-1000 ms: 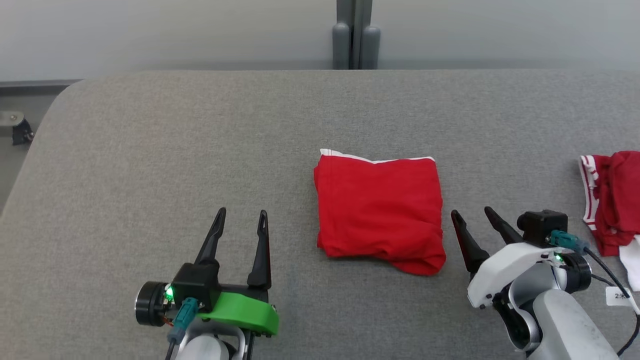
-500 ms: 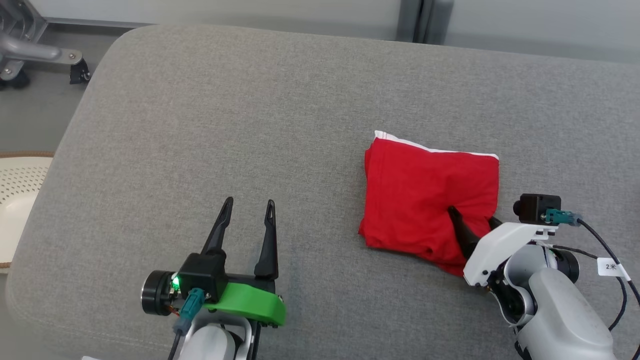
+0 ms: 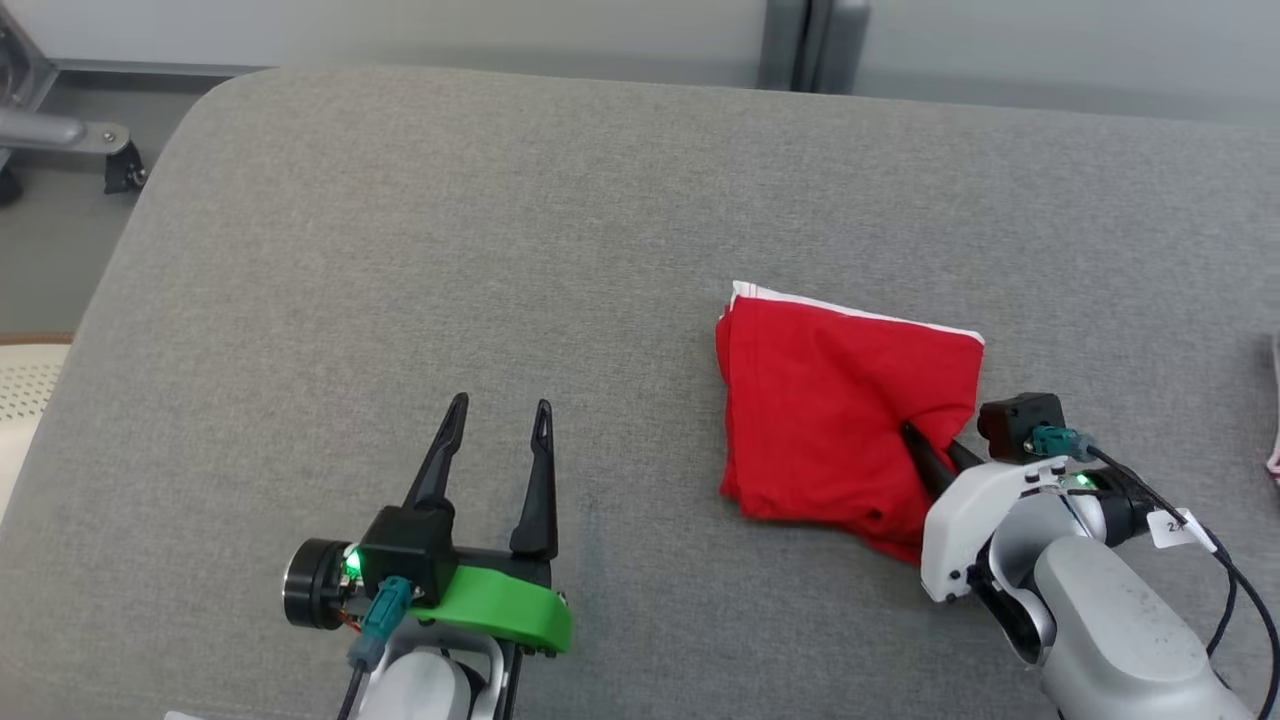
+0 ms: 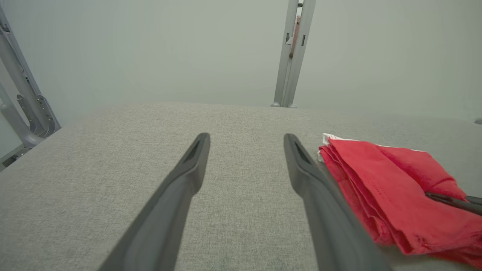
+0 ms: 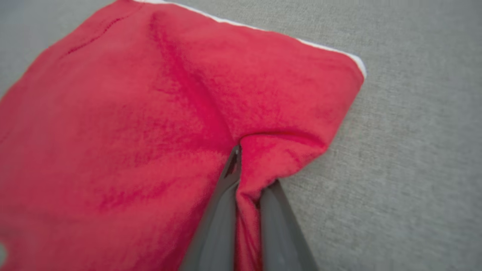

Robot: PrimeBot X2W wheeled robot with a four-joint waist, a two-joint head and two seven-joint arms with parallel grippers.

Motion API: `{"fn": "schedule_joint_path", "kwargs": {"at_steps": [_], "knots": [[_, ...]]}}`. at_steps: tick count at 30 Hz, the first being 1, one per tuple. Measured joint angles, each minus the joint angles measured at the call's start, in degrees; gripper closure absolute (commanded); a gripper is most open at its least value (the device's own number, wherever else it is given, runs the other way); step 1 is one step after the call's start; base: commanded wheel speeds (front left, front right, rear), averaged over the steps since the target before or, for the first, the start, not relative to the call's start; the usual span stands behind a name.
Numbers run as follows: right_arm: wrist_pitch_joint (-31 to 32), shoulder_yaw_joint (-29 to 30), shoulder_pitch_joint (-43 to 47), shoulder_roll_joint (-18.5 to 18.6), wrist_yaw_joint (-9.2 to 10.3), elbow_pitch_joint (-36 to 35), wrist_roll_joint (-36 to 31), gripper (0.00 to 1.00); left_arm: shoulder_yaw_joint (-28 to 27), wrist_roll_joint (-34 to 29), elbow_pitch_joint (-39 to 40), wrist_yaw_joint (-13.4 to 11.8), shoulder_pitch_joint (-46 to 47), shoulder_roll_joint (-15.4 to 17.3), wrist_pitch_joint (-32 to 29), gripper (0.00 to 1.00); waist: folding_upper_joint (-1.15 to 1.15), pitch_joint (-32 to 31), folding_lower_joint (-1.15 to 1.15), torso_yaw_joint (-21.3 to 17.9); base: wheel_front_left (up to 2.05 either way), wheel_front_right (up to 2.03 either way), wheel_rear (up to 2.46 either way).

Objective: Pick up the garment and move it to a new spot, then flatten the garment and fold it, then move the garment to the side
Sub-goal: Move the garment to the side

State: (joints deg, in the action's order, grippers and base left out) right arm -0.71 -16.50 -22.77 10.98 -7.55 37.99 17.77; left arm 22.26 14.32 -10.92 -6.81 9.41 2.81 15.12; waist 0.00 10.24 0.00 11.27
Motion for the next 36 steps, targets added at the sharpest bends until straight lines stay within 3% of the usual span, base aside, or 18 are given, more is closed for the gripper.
{"fn": "schedule_joint_path", "kwargs": {"at_steps": [8,17,21,26,36], "knots": [[0.60,-10.55,-1.67,9.31,0.01,-4.64,-0.02,1.00,1.14,-0.35,0.78,0.99,0.04,-0.01,0.01,0.00,0.00,-1.43,0.00,-5.20,0.00,0.00,0.00],[0.77,-21.56,-9.82,26.71,0.00,-14.08,5.56,1.00,2.38,-1.93,1.25,2.21,2.57,-0.04,0.01,0.00,0.00,-0.72,0.00,-13.95,0.00,0.00,0.00],[-0.99,-22.82,-14.88,32.26,0.01,-12.72,7.51,1.00,3.52,-4.07,0.66,3.46,5.96,-0.07,0.00,0.00,0.00,1.35,0.00,-17.29,0.00,0.00,0.00],[-3.77,-25.18,-20.32,34.04,0.00,-5.93,8.21,1.00,4.11,-5.76,-0.22,4.28,9.46,-0.11,0.01,0.00,0.00,5.97,0.00,-20.17,0.00,0.00,0.00],[-8.53,-28.30,-27.32,33.34,0.00,9.24,10.02,1.00,3.16,-7.91,-0.02,5.31,12.74,-0.10,0.00,0.00,0.00,14.31,0.00,-23.19,0.00,0.00,0.00]]}}
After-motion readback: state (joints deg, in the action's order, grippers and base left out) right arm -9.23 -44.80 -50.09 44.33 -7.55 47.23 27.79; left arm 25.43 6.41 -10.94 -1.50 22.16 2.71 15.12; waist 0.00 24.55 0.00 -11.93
